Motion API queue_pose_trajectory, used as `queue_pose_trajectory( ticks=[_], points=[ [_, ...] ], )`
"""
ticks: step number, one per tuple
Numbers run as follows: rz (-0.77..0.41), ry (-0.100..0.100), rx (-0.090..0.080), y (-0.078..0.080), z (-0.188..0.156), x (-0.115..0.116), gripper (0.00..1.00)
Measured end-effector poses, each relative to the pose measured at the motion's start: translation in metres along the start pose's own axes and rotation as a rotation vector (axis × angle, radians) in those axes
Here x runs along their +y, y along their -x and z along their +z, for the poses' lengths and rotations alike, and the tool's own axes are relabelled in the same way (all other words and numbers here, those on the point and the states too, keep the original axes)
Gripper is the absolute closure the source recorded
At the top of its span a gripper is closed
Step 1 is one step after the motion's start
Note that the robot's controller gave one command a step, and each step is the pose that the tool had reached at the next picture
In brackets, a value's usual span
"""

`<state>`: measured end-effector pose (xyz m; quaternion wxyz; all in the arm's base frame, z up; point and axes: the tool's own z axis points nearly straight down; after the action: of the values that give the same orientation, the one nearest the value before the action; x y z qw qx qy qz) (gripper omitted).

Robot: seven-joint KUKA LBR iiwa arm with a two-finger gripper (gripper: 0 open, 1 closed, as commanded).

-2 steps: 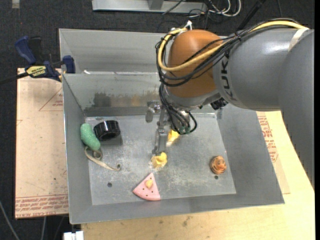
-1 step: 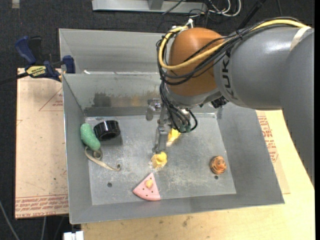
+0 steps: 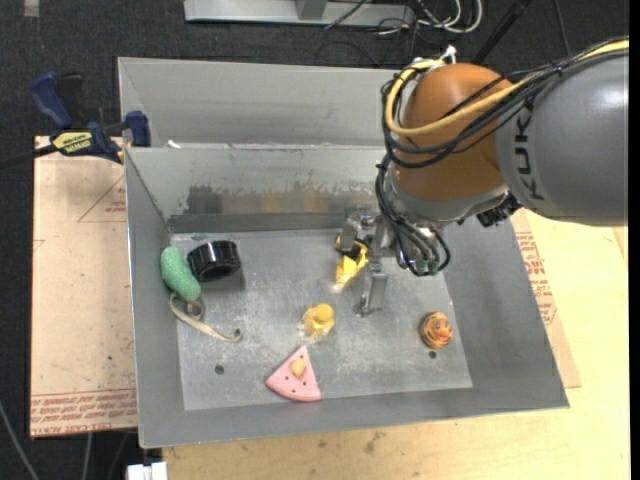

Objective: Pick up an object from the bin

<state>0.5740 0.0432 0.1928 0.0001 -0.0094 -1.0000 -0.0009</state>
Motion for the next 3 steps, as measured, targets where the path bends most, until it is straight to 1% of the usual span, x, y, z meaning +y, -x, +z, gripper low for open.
queue_pose_trajectory(
  ticks=[1,2,3],
  points=[
    [0.043,-0.003,-0.012,0.025,0.030,-0.021,0.00],
    [0.122,0.001,-0.011,0.060,0.098,0.014,0.00],
    [0.033,0.002,-0.001,0.035,0.117,-0.017,0.00]
  ],
)
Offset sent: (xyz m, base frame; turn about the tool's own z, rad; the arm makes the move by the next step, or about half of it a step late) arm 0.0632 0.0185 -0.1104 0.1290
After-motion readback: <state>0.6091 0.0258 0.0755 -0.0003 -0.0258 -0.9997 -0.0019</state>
